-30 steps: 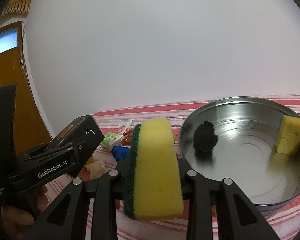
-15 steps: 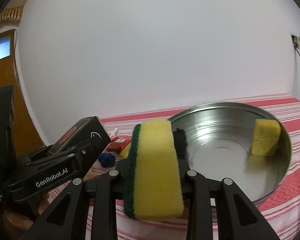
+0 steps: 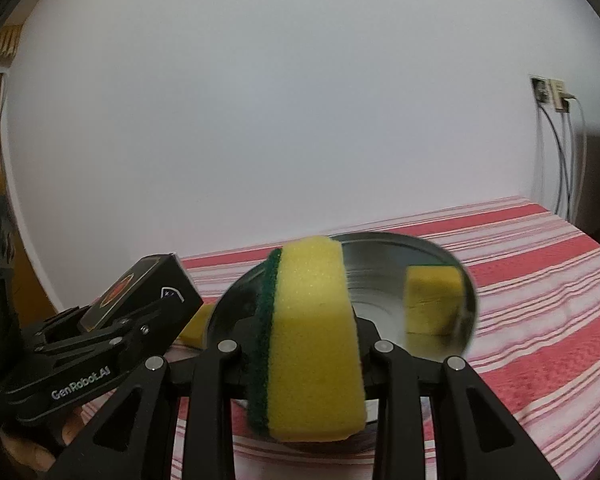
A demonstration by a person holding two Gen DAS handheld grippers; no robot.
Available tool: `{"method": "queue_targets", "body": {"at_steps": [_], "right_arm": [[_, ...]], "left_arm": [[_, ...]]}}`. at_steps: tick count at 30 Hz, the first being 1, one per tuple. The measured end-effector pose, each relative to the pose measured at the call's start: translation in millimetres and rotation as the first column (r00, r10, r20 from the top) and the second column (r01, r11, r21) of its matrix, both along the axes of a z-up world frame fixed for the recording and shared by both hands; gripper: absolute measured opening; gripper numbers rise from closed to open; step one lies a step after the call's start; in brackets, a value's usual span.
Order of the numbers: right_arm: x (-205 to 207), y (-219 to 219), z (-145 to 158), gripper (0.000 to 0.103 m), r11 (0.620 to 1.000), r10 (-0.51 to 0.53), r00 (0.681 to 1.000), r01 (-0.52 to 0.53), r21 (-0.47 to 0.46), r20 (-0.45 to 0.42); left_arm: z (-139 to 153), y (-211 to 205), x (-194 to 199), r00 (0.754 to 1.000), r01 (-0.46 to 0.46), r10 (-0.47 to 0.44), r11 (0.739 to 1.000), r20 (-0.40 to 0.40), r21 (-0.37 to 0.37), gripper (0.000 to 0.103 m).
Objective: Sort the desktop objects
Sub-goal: 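Carry the box and sponge over the tin and release both inside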
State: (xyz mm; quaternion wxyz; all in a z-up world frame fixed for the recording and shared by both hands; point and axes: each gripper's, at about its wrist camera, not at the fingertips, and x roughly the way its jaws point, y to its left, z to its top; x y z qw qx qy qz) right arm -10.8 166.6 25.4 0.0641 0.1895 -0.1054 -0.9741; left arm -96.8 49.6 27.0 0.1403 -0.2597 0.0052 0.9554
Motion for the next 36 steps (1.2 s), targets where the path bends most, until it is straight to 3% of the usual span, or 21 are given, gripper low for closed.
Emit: {"method": "queue_targets", "body": {"at_steps": [16,31,36], "right_arm": [[-8.0,55.7,23.9,0.032,0.986,-0.149,0.988,0.151,0.067,-0.043],[-74.2,73.3,44.2,0.032,0.982,-0.138,0.990,0.140,0.130,-0.023],[-108.4,68.2,45.0,0.032,0.980,-0.079,0.996,0.069,0.185,0.047]], "left_arm": [[1.4,55.3,-15.5,0.992,0.116,-0.116,0.993,0.046,0.016,0.057],[-1.4,88.5,-44.7,0.989,0.108,-0.111,0.993,0.099,0.044,0.057],[-12.2,93.6,-54.9,0.983,0.102,-0.110,0.993,0.144,0.060,0.057]]}}
